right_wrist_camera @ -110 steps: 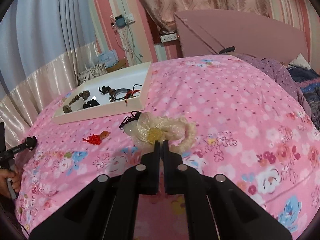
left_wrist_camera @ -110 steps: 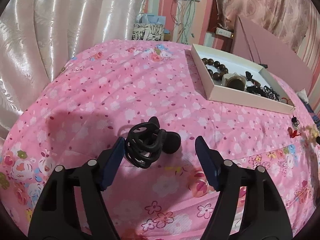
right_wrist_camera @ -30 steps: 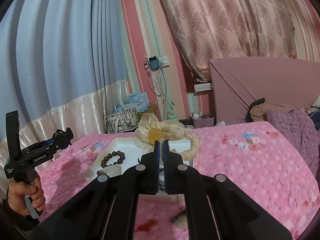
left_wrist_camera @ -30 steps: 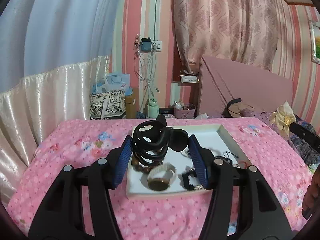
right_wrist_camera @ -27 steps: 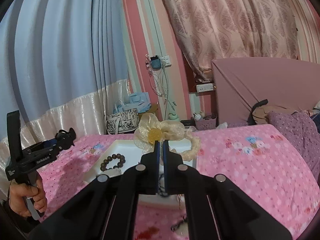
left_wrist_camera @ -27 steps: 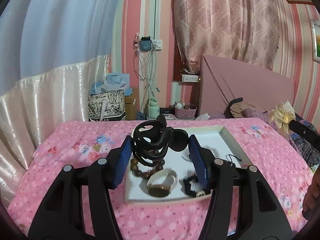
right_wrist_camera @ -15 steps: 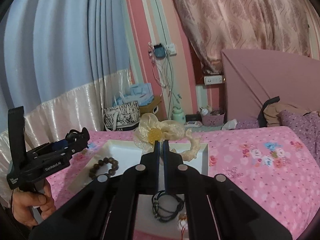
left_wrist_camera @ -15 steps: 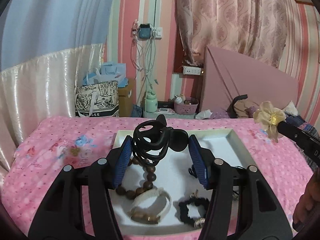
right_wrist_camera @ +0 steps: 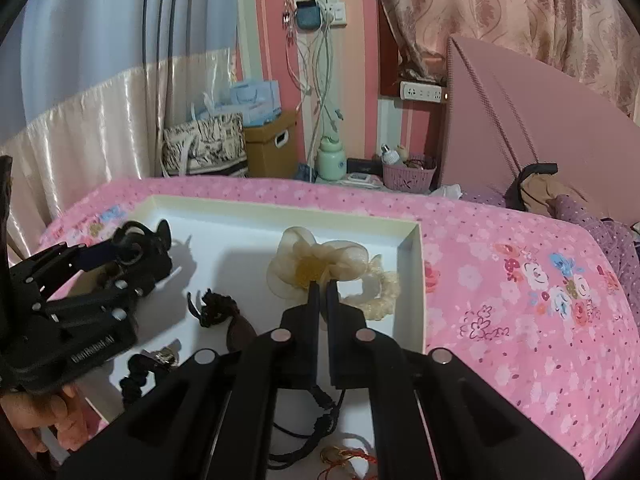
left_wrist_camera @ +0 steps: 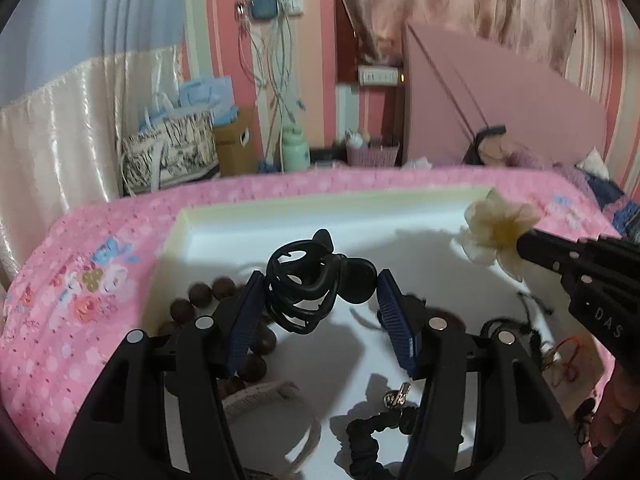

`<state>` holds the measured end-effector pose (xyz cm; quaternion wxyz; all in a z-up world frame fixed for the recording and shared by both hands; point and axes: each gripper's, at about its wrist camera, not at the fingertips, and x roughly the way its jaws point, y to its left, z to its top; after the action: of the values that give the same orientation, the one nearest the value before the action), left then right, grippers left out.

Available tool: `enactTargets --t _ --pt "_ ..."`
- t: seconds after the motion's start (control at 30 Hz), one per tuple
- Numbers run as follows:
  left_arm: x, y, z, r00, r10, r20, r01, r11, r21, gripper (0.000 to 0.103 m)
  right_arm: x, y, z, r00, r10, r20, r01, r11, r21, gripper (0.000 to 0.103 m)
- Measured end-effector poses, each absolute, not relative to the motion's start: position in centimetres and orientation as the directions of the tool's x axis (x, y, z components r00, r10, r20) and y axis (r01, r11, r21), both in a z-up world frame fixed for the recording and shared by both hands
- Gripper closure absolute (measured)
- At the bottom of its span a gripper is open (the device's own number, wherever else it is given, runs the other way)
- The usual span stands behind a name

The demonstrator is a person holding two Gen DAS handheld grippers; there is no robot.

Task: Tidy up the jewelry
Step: 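Release the claw clip with left tool while right tool releases flower scrunchie in tray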

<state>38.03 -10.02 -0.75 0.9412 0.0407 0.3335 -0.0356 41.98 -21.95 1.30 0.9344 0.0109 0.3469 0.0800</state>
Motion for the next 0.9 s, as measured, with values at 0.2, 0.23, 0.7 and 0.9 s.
enactTargets --t 0.2,0.23,0.7,0.9 --pt "38.4 -10.3 -1.2 0.753 -0.002 -0.658 0.087 0.991 0.097 0.046 42.6 -21.4 0.1 0.706 0.17 -0.688 -0.162 0.984 0.077 0.1" --pt "38.4 -10.4 -1.1 0.752 0.004 -0.659 0.088 0.991 0.106 0.046 42.7 -21.3 0.0 0.703 0.174 -0.69 -0.164 0.983 0.081 0.098" --pt "38.3 -8.7 -0.1 0.761 -0.065 -0.646 0.072 0.997 -0.016 0.026 41.8 -22.8 1.2 0.738 0.226 -0.635 -0.164 0.974 0.156 0.07" --pt "36.9 -5.4 4.0 0.834 -0.065 -0.548 0.013 0.995 -0.097 0.014 40.7 -24.7 4.1 0.781 0.283 -0.557 -0.177 0.955 0.236 0.044"
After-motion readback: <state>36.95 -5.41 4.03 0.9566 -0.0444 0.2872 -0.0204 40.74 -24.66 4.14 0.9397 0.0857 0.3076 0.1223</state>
